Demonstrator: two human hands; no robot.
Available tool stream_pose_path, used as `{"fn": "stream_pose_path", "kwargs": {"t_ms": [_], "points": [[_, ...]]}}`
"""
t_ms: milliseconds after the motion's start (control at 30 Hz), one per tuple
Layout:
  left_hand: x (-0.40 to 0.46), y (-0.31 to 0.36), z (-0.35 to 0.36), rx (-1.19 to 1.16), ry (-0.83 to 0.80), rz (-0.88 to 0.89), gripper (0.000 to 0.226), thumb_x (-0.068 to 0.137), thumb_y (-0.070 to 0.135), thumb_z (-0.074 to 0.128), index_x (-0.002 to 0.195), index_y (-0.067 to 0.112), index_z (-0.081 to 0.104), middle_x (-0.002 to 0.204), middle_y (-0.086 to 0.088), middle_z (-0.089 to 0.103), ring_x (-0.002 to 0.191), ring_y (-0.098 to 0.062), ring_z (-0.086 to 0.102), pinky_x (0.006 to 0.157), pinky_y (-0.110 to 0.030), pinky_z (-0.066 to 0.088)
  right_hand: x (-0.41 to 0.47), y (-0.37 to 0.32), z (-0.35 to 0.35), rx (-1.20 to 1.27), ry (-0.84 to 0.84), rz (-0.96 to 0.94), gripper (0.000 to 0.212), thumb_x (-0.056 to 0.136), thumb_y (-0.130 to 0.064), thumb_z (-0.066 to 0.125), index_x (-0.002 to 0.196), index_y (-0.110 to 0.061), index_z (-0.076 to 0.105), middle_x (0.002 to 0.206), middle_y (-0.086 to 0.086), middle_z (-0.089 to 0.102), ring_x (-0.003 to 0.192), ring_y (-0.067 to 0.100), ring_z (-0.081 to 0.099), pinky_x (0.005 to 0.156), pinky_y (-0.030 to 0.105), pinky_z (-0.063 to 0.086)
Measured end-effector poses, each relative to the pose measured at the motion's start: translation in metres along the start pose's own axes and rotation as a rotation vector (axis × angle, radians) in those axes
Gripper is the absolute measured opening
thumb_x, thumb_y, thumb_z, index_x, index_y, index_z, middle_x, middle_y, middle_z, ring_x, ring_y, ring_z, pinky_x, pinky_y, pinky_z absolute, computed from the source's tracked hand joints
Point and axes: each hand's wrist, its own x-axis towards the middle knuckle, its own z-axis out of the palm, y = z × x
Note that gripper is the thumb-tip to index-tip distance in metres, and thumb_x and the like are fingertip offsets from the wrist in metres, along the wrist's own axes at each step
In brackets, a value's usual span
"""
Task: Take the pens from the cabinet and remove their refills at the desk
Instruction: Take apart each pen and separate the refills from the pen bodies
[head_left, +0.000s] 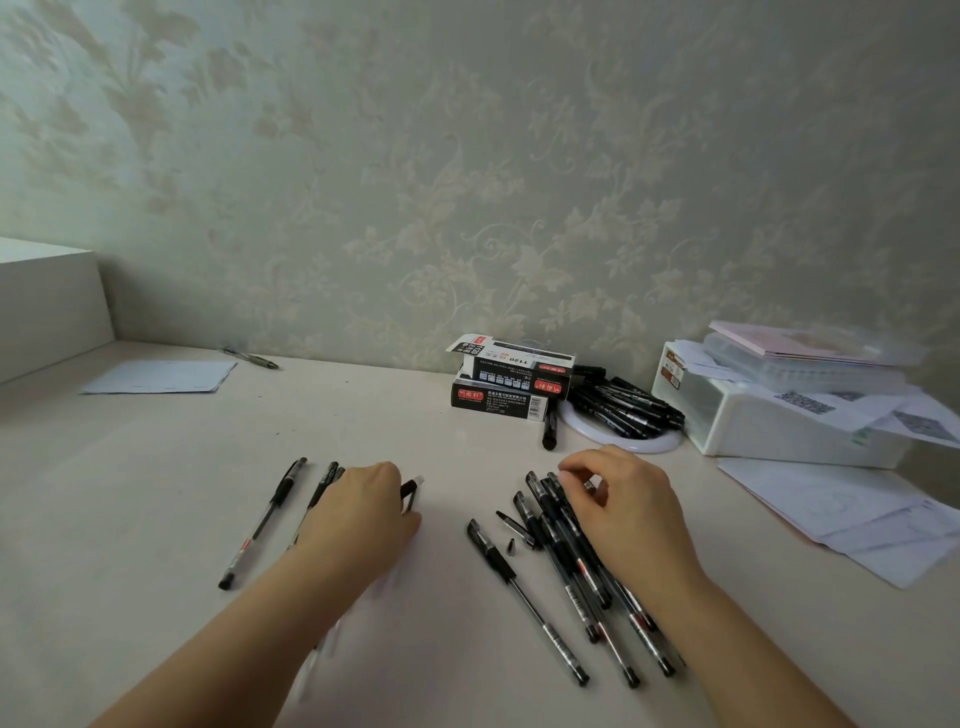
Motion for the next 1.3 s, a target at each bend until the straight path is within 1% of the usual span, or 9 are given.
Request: {"fn": "stream_pose_path", "kwargs": {"t_ms": [300, 400, 467, 567, 667, 833, 933, 1100, 1300], "points": [[-0.003, 0.006, -0.001, -0.017, 0.028, -0.013, 0.031, 0.088, 0.025, 0.052, 0.065, 0.014, 0.033, 0.067, 0.003, 0.041, 0.069, -0.022, 0.043, 0.055, -0.028, 0.030, -0.002, -0.007, 0.003, 0.096, -0.016, 0.041, 0.008, 0.088, -0.022, 0.069, 0.092, -0.026, 0.075, 0.082, -0.015, 0.069, 0.065, 0.003, 0.060, 0.066, 0.021, 0.053], [-0.003, 0.014, -0.008, -0.214, 0.135, 0.023, 0.023, 0.083, 0.025, 0.057, 0.067, 0.011, 0.048, 0.063, 0.003, 0.050, 0.059, -0.017, 0.045, 0.048, -0.024, 0.029, -0.002, -0.015, 0.004, 0.352, -0.052, 0.162, 0.006, 0.087, -0.025, 0.072, 0.090, -0.029, 0.076, 0.077, -0.014, 0.073, 0.070, -0.001, 0.065, 0.065, 0.009, 0.050], [-0.003, 0.021, -0.014, -0.432, 0.151, 0.088, 0.018, 0.083, 0.029, 0.060, 0.068, 0.019, 0.057, 0.059, 0.007, 0.055, 0.052, -0.006, 0.048, 0.046, -0.016, 0.031, -0.003, -0.023, 0.004, 0.589, -0.138, 0.270, 0.007, 0.085, -0.034, 0.073, 0.089, -0.029, 0.075, 0.080, -0.011, 0.075, 0.071, 0.002, 0.068, 0.067, 0.014, 0.052], [-0.010, 0.034, -0.016, -0.599, 0.094, 0.192, 0.018, 0.082, 0.034, 0.061, 0.066, 0.025, 0.059, 0.052, 0.014, 0.054, 0.047, -0.001, 0.046, 0.045, -0.012, 0.034, -0.006, -0.035, 0.006, 0.904, -0.313, 0.383, 0.030, 0.077, -0.049, 0.072, 0.092, -0.023, 0.076, 0.087, 0.001, 0.077, 0.077, 0.015, 0.073, 0.069, 0.019, 0.055], [-0.014, 0.040, -0.010, -0.594, 0.054, 0.273, 0.019, 0.082, 0.041, 0.059, 0.068, 0.028, 0.059, 0.052, 0.014, 0.053, 0.048, -0.002, 0.044, 0.047, -0.013, 0.034, -0.009, -0.040, 0.008, 1.026, -0.371, 0.449, 0.026, 0.076, -0.042, 0.075, 0.091, -0.022, 0.077, 0.090, 0.007, 0.077, 0.078, 0.018, 0.074, 0.067, 0.020, 0.055], [-0.014, 0.038, -0.005, -0.593, 0.002, 0.364, 0.016, 0.085, 0.041, 0.060, 0.072, 0.033, 0.057, 0.059, 0.018, 0.056, 0.051, -0.001, 0.046, 0.050, -0.012, 0.035, -0.010, -0.037, 0.011, 0.966, -0.387, 0.477, 0.005, 0.088, -0.023, 0.072, 0.086, -0.019, 0.075, 0.084, 0.007, 0.076, 0.074, 0.014, 0.071, 0.063, 0.021, 0.052], [-0.013, 0.037, -0.001, -0.655, -0.033, 0.382, 0.012, 0.091, 0.046, 0.055, 0.085, 0.036, 0.055, 0.064, 0.014, 0.057, 0.054, -0.001, 0.048, 0.052, -0.012, 0.038, -0.007, -0.038, 0.010, 0.935, -0.305, 0.498, 0.010, 0.096, -0.020, 0.061, 0.095, -0.013, 0.067, 0.082, 0.006, 0.075, 0.074, 0.017, 0.072, 0.067, 0.027, 0.058], [-0.011, 0.032, 0.000, -0.649, -0.087, 0.371, 0.012, 0.099, 0.038, 0.043, 0.093, 0.042, 0.054, 0.068, 0.016, 0.058, 0.052, -0.001, 0.046, 0.050, -0.011, 0.037, 0.002, -0.032, 0.000, 1.069, -0.027, 0.554, 0.006, 0.103, -0.011, 0.042, 0.103, -0.006, 0.046, 0.082, 0.017, 0.074, 0.069, 0.026, 0.073, 0.058, 0.027, 0.058], [-0.012, 0.034, 0.000, -0.737, -0.137, 0.359, 0.011, 0.097, 0.036, 0.051, 0.090, 0.041, 0.058, 0.078, 0.010, 0.064, 0.051, -0.002, 0.048, 0.052, -0.018, 0.042, 0.001, -0.033, 0.000, 1.270, -0.025, 0.570, 0.008, 0.105, -0.014, 0.040, 0.105, -0.008, 0.045, 0.084, 0.020, 0.075, 0.075, 0.028, 0.075, 0.061, 0.025, 0.058]]}}
